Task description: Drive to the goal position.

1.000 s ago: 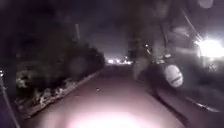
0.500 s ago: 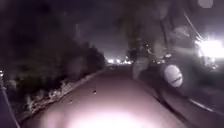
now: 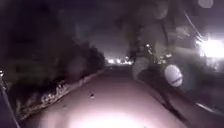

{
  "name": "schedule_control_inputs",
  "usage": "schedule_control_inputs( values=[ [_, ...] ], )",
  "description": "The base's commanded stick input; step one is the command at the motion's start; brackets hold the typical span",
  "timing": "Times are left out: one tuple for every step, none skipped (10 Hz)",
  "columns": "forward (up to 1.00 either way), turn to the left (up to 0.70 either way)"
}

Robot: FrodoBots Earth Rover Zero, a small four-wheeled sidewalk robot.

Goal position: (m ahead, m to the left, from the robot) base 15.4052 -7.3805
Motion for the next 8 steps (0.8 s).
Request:
schedule_control_inputs(
  values=[
    [0.50,0.11],
    [0.50,0.04],
    [0.50,0.01],
    [0.50,0.06],
    [0.50,-0.42],
    [0.50,-0.50],
    [0.50,-0.47],
    [0.50,0.14]
  ],
)
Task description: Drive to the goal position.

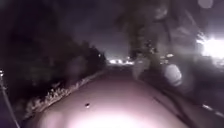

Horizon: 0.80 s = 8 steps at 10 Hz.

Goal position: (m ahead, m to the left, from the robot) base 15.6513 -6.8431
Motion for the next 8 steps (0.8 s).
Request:
schedule_control_inputs(
  values=[
    [0.50,0.13],
    [0.50,0.10],
    [0.50,0.11],
    [0.50,0.10],
    [0.50,0.06],
    [0.50,0.00],
    [0.50,0.00],
    [0.50,0.00]
  ],
)
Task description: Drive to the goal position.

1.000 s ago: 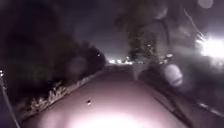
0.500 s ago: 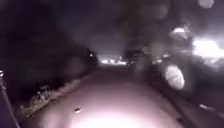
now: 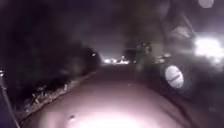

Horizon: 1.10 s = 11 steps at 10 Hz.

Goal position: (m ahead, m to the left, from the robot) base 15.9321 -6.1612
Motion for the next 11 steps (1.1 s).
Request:
schedule_control_inputs(
  values=[
    [0.50,0.00],
    [0.50,0.00],
    [0.50,0.00],
    [0.50,0.00],
    [0.50,0.00],
    [0.50,0.00],
    [0.50,0.02],
    [0.50,-0.41],
    [0.50,-0.50],
    [0.50,-0.25],
    [0.50,0.14]
  ],
)
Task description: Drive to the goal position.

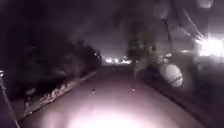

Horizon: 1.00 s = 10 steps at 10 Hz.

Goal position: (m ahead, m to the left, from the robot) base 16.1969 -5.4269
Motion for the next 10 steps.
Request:
schedule_control_inputs(
  values=[
    [0.50,0.01],
    [0.50,0.00],
    [0.50,0.00],
    [0.50,0.00],
    [0.50,0.00],
    [0.50,0.00],
    [0.50,0.00],
    [0.50,0.00],
    [0.50,0.00],
    [0.50,0.00]
  ],
)
